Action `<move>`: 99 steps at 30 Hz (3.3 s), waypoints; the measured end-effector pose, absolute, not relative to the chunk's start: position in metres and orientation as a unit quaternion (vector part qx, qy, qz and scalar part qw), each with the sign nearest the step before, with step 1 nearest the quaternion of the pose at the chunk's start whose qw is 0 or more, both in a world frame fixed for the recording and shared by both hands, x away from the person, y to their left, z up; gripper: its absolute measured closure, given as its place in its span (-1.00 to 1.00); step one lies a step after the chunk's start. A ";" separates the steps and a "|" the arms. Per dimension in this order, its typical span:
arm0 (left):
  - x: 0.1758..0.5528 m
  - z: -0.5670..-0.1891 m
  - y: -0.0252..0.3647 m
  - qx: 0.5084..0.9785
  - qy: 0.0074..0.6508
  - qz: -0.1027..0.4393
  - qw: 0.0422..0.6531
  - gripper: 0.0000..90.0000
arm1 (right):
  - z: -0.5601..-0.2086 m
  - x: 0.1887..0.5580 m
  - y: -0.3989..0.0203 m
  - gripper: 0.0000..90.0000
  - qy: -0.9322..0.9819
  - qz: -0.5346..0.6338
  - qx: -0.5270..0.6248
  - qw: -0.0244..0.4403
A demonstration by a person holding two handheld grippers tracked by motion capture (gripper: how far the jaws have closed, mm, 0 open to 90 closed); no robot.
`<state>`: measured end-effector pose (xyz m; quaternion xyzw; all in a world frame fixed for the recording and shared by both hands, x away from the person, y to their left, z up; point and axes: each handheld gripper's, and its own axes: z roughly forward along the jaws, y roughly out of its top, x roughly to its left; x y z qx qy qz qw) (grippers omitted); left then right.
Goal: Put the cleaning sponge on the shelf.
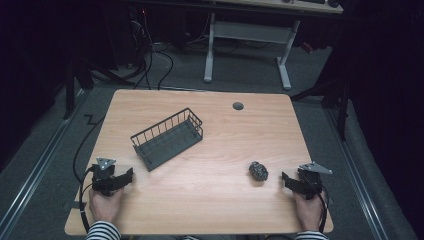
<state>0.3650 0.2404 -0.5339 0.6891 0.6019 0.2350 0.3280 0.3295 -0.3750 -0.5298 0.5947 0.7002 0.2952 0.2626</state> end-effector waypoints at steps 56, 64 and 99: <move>0.412 -0.433 0.202 0.702 0.591 0.194 0.347 -0.51 | -0.530 0.330 -0.375 -0.32 0.704 0.296 0.590 0.261; 0.424 -0.447 0.198 0.702 0.605 0.201 0.317 -0.46 | -0.530 0.330 -0.375 -0.32 0.704 0.296 0.590 0.261; 0.421 -0.455 0.170 0.713 0.579 0.211 0.335 0.18 | -0.530 0.330 -0.374 -0.33 0.707 0.296 0.588 0.258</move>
